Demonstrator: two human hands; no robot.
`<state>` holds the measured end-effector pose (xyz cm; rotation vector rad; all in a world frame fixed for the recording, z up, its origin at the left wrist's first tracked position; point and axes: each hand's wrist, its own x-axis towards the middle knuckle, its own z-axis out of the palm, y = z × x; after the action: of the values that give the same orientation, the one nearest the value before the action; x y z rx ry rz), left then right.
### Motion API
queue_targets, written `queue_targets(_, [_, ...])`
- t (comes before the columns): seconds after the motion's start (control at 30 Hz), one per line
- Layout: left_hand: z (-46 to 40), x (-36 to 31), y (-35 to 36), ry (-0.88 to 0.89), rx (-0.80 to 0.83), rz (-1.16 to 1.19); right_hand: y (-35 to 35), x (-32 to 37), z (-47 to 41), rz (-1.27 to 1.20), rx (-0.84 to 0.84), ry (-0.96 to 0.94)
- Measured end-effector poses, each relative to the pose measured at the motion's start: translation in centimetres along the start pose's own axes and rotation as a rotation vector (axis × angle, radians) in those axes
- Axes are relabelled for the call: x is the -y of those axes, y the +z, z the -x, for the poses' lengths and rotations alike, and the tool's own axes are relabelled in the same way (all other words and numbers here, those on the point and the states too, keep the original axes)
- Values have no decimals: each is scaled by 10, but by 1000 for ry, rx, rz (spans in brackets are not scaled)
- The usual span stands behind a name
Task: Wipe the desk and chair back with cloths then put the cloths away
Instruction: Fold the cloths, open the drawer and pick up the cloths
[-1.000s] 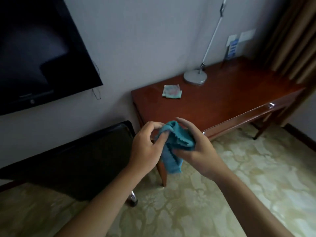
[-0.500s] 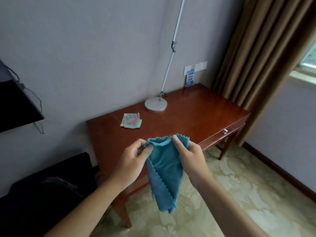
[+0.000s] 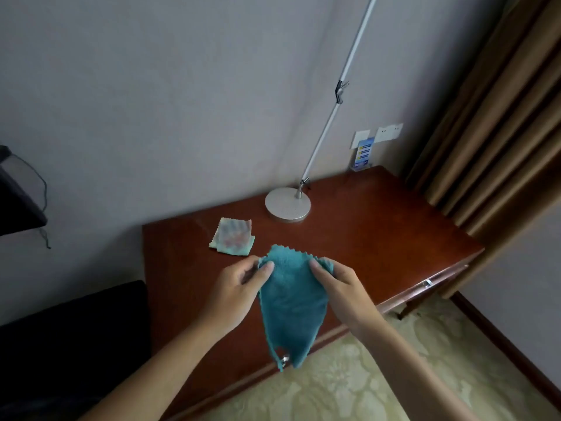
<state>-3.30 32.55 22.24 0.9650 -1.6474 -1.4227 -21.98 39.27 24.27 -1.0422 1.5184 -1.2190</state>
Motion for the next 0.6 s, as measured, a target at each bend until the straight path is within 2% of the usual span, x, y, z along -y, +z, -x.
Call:
queue_targets(0.2, [-49,15,-9,-4,-126,-291,-9,-5,-79,123,175,-45])
queue_targets(0.43, [-103,27,-11,-159,-283,-347,-19,-5,-174,188,408,-65])
queue_targets(0.6, [-131,29,-3,-198,-299,-336,-18,-11,-214,207,476,-84])
